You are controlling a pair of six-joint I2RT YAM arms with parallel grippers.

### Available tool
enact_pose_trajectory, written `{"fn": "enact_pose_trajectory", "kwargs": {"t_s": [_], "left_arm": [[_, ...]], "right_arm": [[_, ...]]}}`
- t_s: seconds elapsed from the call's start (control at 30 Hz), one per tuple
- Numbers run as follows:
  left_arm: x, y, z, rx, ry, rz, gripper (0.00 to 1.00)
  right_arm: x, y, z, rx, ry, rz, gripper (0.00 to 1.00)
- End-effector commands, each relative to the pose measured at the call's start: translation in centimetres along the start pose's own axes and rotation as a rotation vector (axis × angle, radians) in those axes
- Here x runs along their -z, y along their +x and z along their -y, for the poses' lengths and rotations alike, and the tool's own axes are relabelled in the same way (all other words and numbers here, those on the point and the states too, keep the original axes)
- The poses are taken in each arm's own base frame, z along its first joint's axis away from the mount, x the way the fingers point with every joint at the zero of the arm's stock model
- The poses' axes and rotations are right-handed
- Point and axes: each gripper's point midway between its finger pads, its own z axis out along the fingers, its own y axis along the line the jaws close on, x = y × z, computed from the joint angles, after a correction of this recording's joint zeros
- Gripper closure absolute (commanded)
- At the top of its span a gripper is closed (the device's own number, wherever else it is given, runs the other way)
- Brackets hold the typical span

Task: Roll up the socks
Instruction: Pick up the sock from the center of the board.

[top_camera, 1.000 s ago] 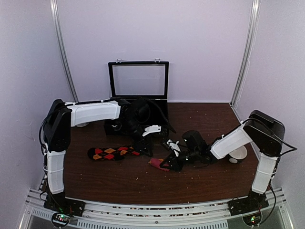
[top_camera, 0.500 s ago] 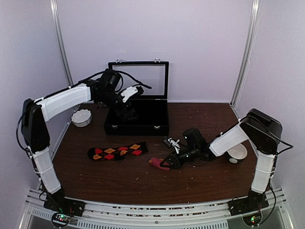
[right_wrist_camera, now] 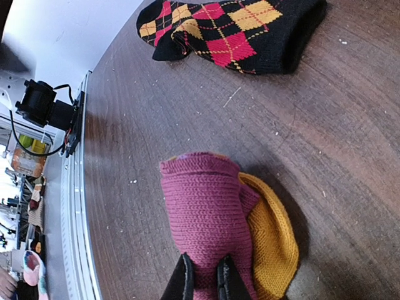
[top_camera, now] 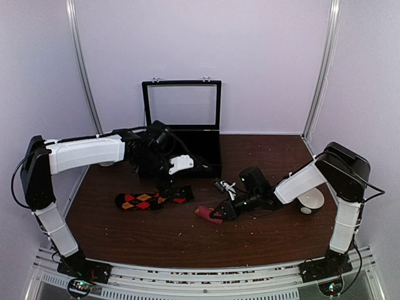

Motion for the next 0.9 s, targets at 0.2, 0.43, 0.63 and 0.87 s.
{"fn": "enact_pose_trajectory", "kwargs": {"t_s": [0.2,0.43,0.63,0.87], "left_arm": [[-6.5,-3.2,6.4,-0.464,-0.065,-0.042,0.10],[-9.5,-2.9,5.9,-0.612,-0.151,-0.045,0.12],[-11.1,-1.4,7.1,-0.722,-0.177,-0.083,0.23],[-12.4,-1.5,6.8,-0.722,-0.227,-0.098,0.35]], "right_arm": [[-0.8,6.1,1.3,-0.398,-0.024,-0.115,1.00],[-0.7,7.2,1.6,-0.457,-0.024,-0.158,1.00],[-0.8,7.3,2.3,-0.504,-0.026,-0.159,1.00],[-1.1,6.6,2.3,-0.535,-0.058,-0.132,1.00]]}}
